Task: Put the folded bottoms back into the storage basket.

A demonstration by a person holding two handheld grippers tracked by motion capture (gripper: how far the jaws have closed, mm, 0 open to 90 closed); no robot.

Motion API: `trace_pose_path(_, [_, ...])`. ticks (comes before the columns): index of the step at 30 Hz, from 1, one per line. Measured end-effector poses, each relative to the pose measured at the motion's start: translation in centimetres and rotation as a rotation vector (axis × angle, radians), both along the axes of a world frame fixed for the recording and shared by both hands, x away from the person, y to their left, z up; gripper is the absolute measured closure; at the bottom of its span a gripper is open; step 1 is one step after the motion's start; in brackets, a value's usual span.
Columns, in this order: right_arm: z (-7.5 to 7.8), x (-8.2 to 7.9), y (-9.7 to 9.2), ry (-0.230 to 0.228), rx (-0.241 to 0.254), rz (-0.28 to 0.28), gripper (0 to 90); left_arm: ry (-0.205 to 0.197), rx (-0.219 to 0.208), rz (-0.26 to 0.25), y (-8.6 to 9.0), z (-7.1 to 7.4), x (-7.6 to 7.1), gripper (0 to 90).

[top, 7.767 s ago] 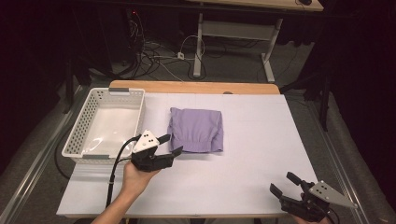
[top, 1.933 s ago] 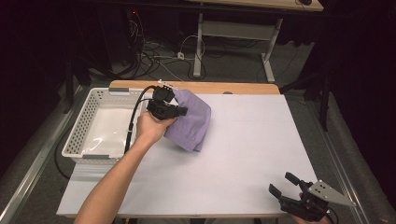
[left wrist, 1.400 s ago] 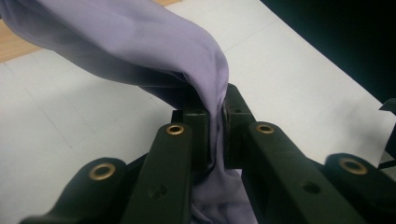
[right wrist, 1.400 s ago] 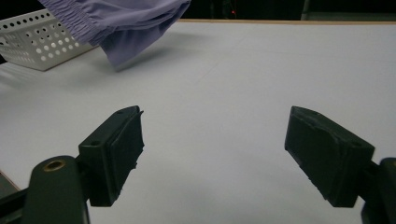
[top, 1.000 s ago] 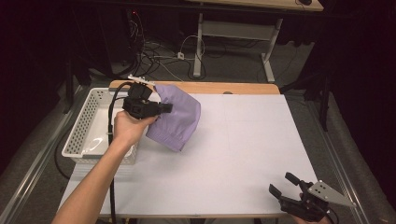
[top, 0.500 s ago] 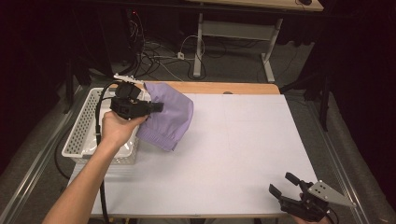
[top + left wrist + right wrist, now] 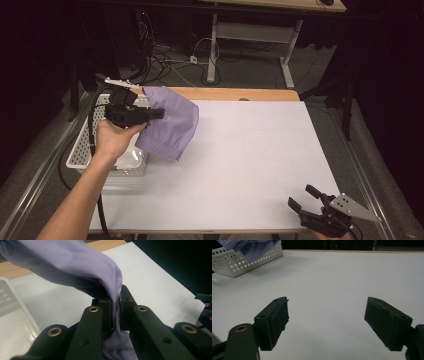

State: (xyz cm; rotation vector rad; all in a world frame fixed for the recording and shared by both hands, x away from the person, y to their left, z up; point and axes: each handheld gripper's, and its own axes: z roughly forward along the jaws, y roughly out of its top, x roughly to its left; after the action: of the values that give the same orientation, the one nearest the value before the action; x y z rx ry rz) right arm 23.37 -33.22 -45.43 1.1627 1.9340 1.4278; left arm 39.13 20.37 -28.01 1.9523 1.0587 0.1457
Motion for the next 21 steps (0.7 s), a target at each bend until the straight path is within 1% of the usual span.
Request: trace_pose_path(21, [0.0, 0.0, 0.0, 0.002, -0.002, -0.001, 20.2, -0.014, -0.033, 0.078, 4.1, 0.8, -1.1, 81.5])
